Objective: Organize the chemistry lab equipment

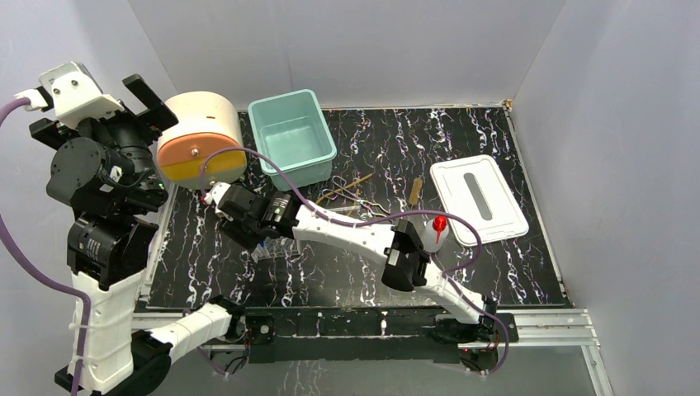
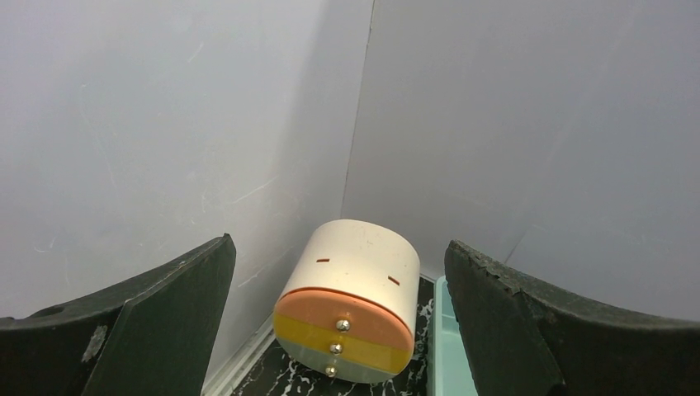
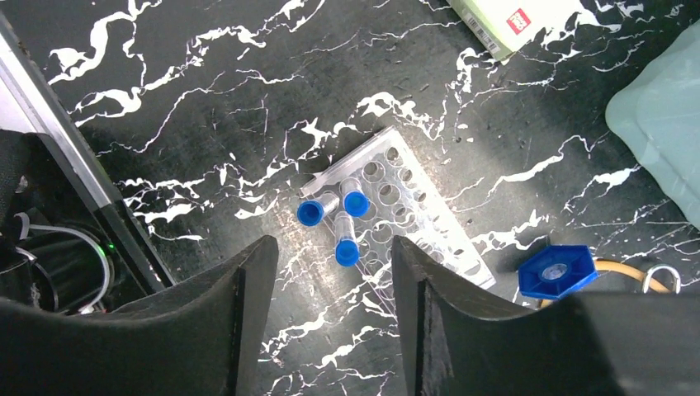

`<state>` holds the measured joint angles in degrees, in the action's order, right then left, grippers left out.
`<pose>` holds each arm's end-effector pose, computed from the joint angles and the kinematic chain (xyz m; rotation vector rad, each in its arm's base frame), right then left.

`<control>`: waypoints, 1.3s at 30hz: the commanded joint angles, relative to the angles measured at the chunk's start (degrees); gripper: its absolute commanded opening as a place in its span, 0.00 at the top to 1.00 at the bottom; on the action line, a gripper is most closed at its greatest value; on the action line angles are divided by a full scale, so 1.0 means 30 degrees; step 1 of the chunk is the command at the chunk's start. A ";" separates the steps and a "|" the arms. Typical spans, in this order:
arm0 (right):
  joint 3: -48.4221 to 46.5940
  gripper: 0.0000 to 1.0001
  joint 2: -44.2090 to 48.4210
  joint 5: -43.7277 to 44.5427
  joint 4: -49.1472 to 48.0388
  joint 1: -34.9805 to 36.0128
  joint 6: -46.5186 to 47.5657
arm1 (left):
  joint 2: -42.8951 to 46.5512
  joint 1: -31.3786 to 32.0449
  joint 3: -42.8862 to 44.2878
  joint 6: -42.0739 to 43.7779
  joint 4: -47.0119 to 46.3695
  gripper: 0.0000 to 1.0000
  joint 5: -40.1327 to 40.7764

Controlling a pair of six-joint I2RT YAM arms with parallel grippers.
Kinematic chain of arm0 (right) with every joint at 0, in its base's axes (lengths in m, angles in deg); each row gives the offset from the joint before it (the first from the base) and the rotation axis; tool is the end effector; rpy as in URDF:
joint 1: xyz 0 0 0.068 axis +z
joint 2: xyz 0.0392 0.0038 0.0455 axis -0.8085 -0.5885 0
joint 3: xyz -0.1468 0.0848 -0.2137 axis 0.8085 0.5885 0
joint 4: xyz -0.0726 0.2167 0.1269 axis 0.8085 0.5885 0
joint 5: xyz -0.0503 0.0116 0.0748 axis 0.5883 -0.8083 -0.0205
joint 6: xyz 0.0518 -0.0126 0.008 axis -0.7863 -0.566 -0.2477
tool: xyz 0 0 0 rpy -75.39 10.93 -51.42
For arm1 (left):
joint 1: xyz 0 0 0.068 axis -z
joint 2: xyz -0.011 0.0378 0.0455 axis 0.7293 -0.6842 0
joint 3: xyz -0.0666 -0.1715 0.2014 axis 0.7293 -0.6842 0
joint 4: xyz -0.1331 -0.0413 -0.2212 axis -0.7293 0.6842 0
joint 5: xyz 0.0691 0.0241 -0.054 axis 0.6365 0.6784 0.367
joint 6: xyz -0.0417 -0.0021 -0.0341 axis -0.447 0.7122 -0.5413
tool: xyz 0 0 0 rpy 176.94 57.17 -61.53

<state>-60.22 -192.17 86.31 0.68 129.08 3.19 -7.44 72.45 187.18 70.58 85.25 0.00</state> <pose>0.1436 0.5156 0.2916 -1.2523 2.0160 0.4968 0.0885 -0.0103 0.5975 -0.5027 1.2181 0.2737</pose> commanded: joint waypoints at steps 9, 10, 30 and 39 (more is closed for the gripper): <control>-0.2186 0.32 -0.1211 0.1480 -0.0043 0.0092 0.0390 | -0.0180 0.0158 0.0671 -0.0109 0.0075 0.02 -0.0270; -0.2175 0.30 -0.1239 0.1527 -0.0076 0.0092 0.0424 | -0.0191 0.0162 0.0646 -0.0138 0.0093 0.02 -0.0274; -0.1680 0.31 -0.1617 0.1387 -0.0095 0.0063 0.0572 | -0.0222 0.0188 0.0344 -0.0446 0.0343 0.02 -0.0384; -0.1331 0.38 -0.1606 0.1650 0.0466 0.0063 0.0534 | -0.0175 0.0188 0.0189 -0.0327 0.0230 0.02 -0.0354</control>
<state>-64.24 -197.16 89.66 1.27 129.08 4.33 -8.09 72.63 187.51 69.13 86.78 -1.05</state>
